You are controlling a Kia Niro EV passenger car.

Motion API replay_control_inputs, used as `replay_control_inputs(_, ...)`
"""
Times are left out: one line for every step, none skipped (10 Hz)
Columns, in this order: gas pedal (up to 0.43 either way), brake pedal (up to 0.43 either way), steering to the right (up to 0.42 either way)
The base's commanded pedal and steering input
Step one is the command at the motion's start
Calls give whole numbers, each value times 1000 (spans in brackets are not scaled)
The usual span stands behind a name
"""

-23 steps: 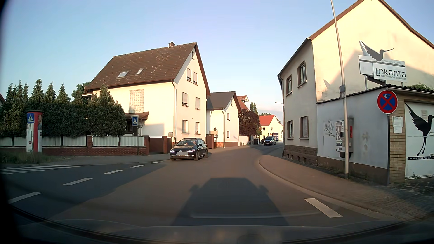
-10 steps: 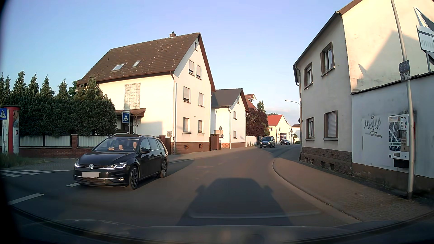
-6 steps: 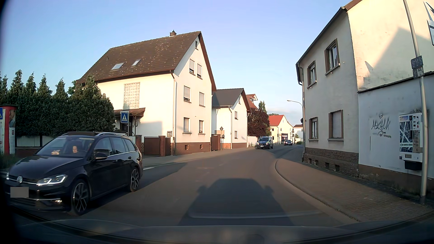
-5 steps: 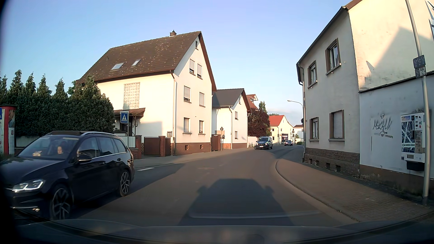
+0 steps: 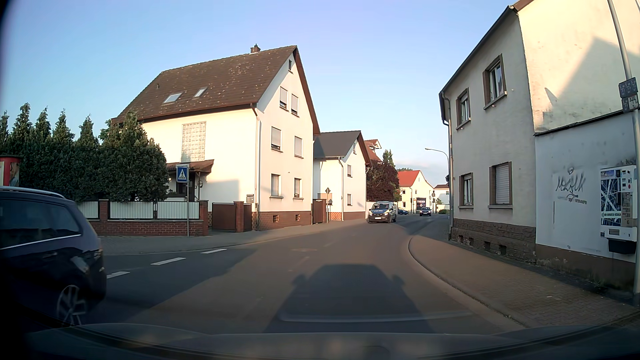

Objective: Follow the waypoints while adhering to traffic rules and regulations

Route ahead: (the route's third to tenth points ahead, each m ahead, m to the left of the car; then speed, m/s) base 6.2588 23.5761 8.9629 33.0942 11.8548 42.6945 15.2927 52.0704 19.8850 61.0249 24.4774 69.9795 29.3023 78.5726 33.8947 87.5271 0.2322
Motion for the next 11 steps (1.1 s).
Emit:
replay_control_inputs(0, 226, -42)
replay_control_inputs(0, 226, -44)
replay_control_inputs(0, 226, -45)
replay_control_inputs(0, 226, -45)
replay_control_inputs(0, 226, -45)
replay_control_inputs(0, 226, -45)
replay_control_inputs(0, 226, -45)
replay_control_inputs(0, 226, -45)
replay_control_inputs(0, 226, -45)
replay_control_inputs(0, 226, -45)
replay_control_inputs(0, 226, -45)
